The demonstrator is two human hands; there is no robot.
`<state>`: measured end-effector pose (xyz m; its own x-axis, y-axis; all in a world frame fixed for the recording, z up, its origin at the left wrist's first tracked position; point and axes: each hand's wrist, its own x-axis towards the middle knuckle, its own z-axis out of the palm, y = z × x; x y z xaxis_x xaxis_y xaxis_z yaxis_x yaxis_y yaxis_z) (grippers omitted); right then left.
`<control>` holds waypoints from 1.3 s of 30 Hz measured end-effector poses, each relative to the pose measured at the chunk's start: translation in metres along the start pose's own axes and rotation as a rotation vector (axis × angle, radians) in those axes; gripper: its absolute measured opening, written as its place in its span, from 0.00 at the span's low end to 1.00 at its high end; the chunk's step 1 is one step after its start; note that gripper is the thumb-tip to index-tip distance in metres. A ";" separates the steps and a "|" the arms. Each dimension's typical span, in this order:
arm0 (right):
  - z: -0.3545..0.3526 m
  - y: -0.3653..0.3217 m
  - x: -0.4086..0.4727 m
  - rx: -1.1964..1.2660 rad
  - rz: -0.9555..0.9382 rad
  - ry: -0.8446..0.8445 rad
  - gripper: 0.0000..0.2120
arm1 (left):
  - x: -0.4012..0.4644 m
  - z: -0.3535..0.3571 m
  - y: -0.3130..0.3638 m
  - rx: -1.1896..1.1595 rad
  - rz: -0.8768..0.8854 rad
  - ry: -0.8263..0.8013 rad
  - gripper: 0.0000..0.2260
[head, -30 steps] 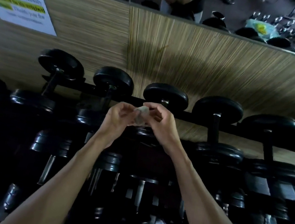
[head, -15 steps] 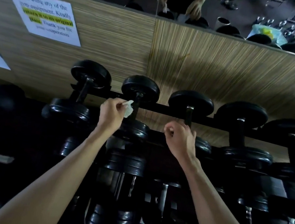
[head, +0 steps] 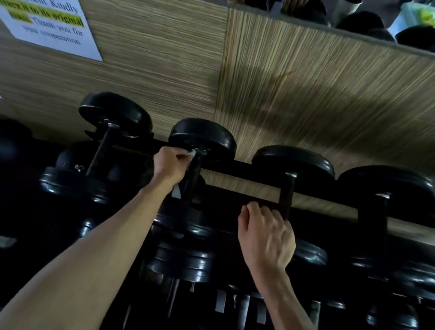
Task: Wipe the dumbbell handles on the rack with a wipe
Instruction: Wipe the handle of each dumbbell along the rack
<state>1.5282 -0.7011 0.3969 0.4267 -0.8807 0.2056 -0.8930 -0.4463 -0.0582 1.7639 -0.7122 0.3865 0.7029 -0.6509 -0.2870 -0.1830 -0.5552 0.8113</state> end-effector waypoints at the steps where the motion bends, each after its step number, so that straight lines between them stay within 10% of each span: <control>1: 0.001 -0.001 0.000 -0.002 -0.012 0.002 0.11 | 0.007 0.001 0.000 -0.107 -0.066 -0.049 0.06; 8: 0.006 -0.002 0.000 0.014 -0.064 0.007 0.09 | -0.003 -0.027 -0.028 -0.152 -0.199 -0.488 0.08; 14: 0.006 -0.002 0.000 0.023 -0.078 0.003 0.07 | 0.011 -0.004 0.008 -0.127 -0.079 -0.088 0.08; 31: 0.003 -0.003 -0.002 0.028 -0.047 0.013 0.10 | -0.053 -0.018 -0.008 0.385 0.148 -0.188 0.06; 39: 0.003 0.008 -0.007 0.036 -0.098 0.034 0.10 | -0.021 -0.004 0.012 0.161 0.197 -0.022 0.03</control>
<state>1.5185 -0.6987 0.3917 0.5059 -0.8269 0.2454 -0.8414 -0.5357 -0.0708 1.7493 -0.7028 0.4041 0.6276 -0.7652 -0.1437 -0.4233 -0.4903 0.7618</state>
